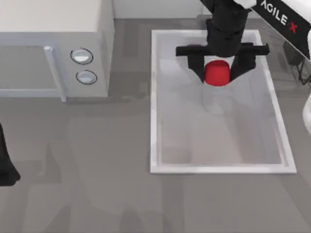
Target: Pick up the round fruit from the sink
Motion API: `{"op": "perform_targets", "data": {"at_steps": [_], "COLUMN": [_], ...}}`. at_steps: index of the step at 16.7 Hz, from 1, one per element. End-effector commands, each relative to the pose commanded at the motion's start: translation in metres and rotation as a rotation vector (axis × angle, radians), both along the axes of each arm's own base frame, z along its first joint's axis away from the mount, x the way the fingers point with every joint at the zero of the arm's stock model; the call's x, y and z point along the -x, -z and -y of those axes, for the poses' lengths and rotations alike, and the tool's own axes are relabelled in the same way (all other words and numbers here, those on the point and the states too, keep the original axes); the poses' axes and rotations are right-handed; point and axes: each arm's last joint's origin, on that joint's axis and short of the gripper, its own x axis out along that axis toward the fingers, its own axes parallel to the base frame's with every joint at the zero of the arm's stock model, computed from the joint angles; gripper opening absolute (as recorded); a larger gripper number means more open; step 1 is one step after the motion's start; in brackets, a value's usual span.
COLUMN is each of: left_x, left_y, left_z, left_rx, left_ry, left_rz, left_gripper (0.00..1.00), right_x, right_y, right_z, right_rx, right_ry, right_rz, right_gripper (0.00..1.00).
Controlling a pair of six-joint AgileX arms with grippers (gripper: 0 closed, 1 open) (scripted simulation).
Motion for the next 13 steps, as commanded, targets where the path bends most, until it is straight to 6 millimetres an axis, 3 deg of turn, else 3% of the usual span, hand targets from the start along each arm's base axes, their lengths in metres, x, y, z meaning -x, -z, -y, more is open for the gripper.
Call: {"op": "perform_targets", "data": {"at_steps": [3, 6, 11, 12, 13], "left_x": [0.0, 0.0, 0.0, 0.0, 0.0], "left_y": [0.0, 0.0, 0.0, 0.0, 0.0], "left_z": [0.0, 0.0, 0.0, 0.0, 0.0], "left_rx": [0.0, 0.0, 0.0, 0.0, 0.0], "left_ry": [0.0, 0.0, 0.0, 0.0, 0.0], "left_rz": [0.0, 0.0, 0.0, 0.0, 0.0], "left_gripper": [1.0, 1.0, 1.0, 1.0, 1.0], "right_x": [0.014, 0.028, 0.031, 0.024, 0.024], "right_y": [-0.052, -0.082, -0.089, -0.092, -0.092], "right_z": [0.008, 0.015, 0.017, 0.009, 0.009], "right_rx": [-0.002, -0.006, -0.007, -0.068, -0.068], "right_ry": [0.0, 0.0, 0.0, -0.009, -0.009], "right_rz": [0.005, 0.012, 0.015, 0.132, 0.132], "right_gripper": [0.0, 0.0, 0.0, 0.0, 0.0]}}
